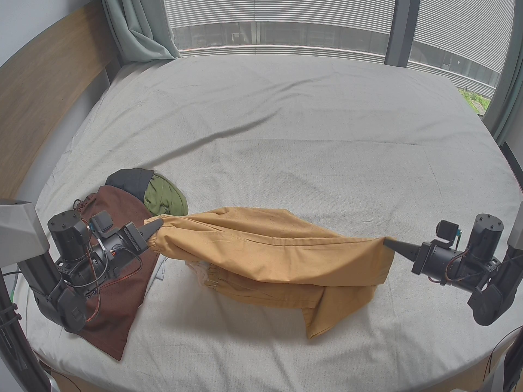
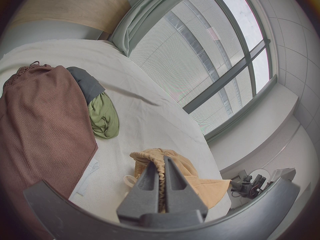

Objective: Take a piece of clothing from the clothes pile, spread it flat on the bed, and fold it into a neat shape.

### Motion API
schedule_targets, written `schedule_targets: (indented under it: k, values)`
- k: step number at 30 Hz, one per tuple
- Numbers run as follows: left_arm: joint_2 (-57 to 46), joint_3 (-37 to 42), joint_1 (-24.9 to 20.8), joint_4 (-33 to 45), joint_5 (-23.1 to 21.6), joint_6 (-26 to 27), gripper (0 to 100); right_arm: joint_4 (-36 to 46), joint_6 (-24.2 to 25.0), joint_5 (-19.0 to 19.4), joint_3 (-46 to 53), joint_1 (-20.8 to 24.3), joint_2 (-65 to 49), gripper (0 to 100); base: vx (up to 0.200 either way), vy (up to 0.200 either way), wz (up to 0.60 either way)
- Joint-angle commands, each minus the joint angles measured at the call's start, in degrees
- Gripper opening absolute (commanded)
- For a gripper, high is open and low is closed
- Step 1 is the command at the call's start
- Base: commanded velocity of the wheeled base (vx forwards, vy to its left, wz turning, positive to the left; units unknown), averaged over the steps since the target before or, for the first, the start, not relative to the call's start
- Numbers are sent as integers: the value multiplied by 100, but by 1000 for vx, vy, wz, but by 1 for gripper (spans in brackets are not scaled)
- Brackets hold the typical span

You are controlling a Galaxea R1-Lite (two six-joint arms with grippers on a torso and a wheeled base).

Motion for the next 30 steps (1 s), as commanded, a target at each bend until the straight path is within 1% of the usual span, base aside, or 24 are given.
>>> schedule_targets:
  k: [1,5,8,10,16,25,30]
  values:
    - [-11,38,4,5,3,-2,0,-8,216,1,-233,-37,-585,0,0,0,0]
    - [15,29,-5,-4,3,15,0,-8,339,1,-277,-46,-655,0,0,0,0]
    - [77,-6,-40,-4,3,24,0,-8,339,-8,-198,-73,-418,0,0,0,0]
    - [200,20,-66,-4,3,33,0,-8,260,-17,-163,-196,241,0,0,0,0]
    - [358,-68,-101,-4,38,33,0,-17,-12,-8,-207,-266,936,0,0,0,0]
    - [349,-76,-101,-4,47,33,0,-8,-21,10,-128,-204,1314,0,0,0,0]
    - [349,-76,-101,-4,47,33,0,-8,-21,89,-84,-152,1481,0,0,0,0]
